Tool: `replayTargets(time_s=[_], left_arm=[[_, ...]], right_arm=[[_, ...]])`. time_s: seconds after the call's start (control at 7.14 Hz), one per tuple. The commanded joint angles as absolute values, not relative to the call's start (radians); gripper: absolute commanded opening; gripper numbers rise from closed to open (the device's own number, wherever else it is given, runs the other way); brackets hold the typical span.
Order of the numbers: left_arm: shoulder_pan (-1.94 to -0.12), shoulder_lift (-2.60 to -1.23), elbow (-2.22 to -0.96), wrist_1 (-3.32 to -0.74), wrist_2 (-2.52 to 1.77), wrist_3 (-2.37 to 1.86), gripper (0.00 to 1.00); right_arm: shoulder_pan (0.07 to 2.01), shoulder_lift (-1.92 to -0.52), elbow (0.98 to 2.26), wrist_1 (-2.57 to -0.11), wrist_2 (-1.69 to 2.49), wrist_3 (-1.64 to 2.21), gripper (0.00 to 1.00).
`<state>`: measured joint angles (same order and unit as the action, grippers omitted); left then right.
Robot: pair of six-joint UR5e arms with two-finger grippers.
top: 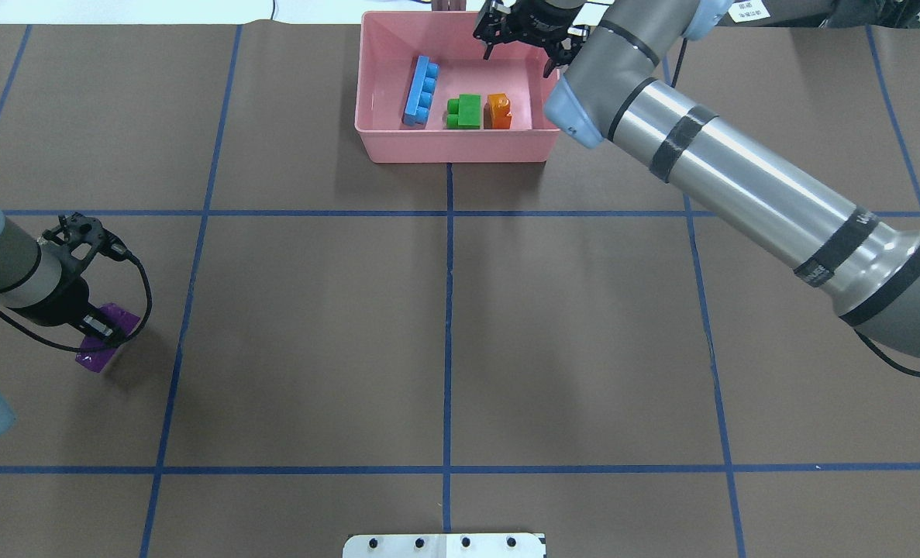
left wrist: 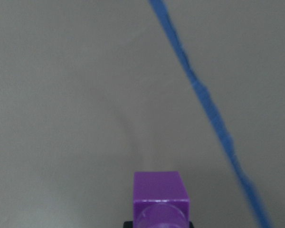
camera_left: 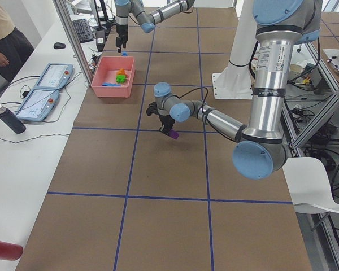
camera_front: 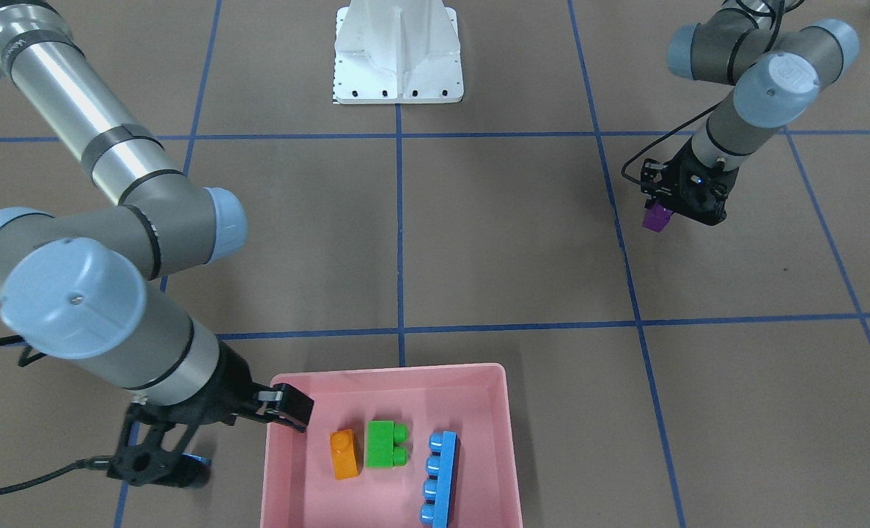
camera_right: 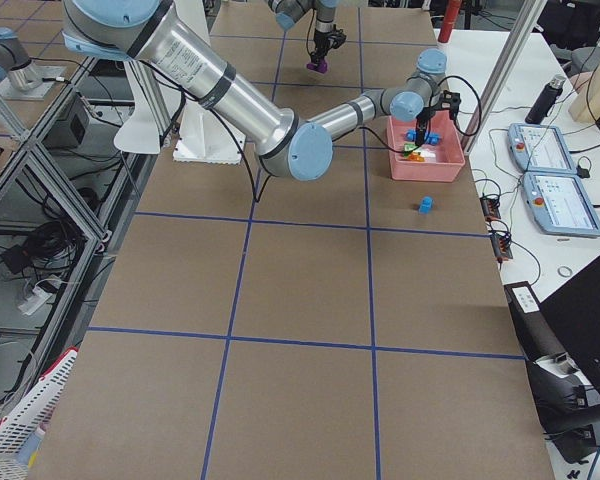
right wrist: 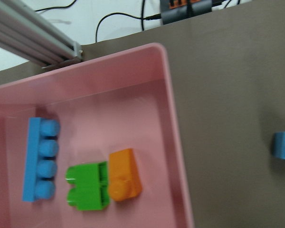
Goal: Put all blocks into box
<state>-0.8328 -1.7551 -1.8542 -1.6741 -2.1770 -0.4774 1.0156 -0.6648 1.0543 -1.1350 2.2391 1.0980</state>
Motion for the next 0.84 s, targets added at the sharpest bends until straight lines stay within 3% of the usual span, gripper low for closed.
replayTargets(time_s=[0.0, 0.14, 0.42, 0.7], left_arm=[[-0.870, -2.071, -1.797, -1.487, -2.184, -0.630, 0.00], [-0.899, -2.211, -1.692, -1.496, -2.186, -0.693, 0.00], [-0.923, -2.542, -1.308, -1.570, -2.183, -0.808, 0.00], [-0.942, -2.612, -1.069, -1.870, -2.160, -0.926, 0.00]], right_arm=[[1.071, -0.807, 1.120, -1.134, 2.261, 0.903, 1.00], [1.081, -0.810, 1.067, -1.123, 2.197, 0.867, 1.00], [1.056, -0.792, 1.019, -1.120, 2.073, 0.865, 1.00], [1.042, -0.712, 0.921, -1.108, 2.007, 0.871, 1.00]])
